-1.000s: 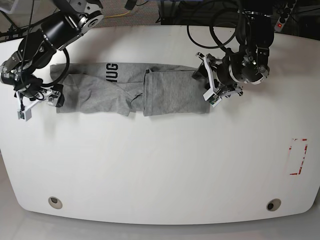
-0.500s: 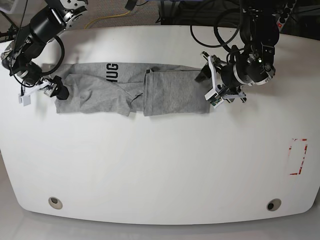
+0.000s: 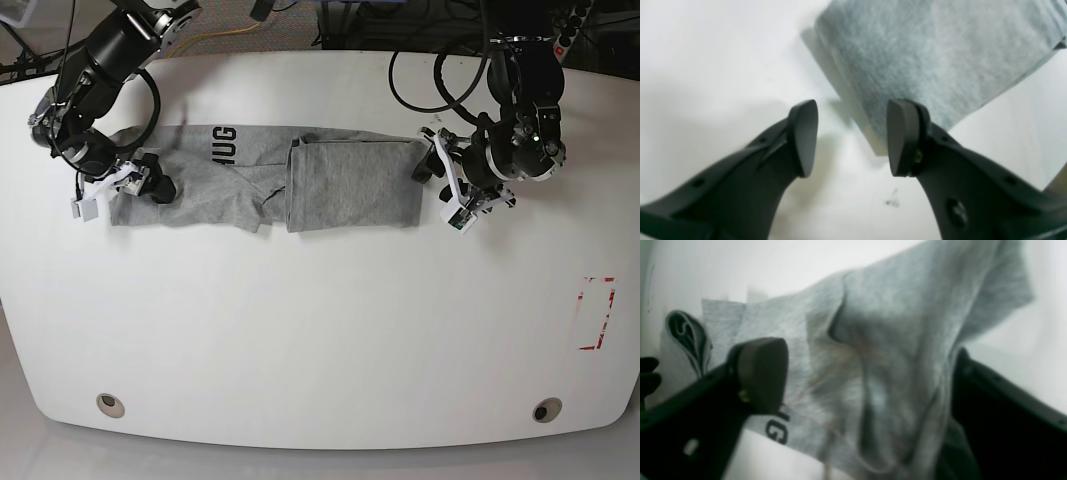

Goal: Fold the T-shirt properly
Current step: 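Release the strip and reposition both grippers at the strip ends, then grasp both strip ends and push them together toward the middle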

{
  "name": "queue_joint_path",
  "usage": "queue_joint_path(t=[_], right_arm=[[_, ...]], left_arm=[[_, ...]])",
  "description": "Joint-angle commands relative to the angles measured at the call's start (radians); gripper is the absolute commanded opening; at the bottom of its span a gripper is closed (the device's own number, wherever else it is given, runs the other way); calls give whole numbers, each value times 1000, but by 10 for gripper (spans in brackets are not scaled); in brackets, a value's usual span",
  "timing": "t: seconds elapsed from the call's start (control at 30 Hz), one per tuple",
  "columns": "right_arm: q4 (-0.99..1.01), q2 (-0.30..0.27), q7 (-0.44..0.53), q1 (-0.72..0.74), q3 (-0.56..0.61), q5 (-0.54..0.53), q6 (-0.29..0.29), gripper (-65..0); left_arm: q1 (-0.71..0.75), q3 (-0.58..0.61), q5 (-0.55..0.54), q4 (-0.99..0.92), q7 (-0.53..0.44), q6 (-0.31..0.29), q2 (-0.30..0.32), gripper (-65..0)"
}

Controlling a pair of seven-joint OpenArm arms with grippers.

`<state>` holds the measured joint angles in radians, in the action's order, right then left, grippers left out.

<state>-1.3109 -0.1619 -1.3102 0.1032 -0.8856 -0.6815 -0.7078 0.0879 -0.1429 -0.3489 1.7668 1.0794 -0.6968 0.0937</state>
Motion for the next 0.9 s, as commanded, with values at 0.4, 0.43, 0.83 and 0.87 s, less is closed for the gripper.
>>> queue_joint_path(t=[0.4,0.43,0.83,0.87], right_arm=[[-278,65,-50,-36,69,-16,10,-650],[-307,69,-50,-38,78,-31,10,-650],[-651,135,-86,-99,314,-166,10,-650],[-651,144,-86,-101,332,-185,10,-650]], left_arm=[[-67,56,-9,-293,-43,-1,-35,-472],[-67,59,-8,-295,-57,-1,-35,-471],[-58,59,89,-334,-90,-1,-27,-469],[-58,59,93,-334,-90,-1,-27,-469]])
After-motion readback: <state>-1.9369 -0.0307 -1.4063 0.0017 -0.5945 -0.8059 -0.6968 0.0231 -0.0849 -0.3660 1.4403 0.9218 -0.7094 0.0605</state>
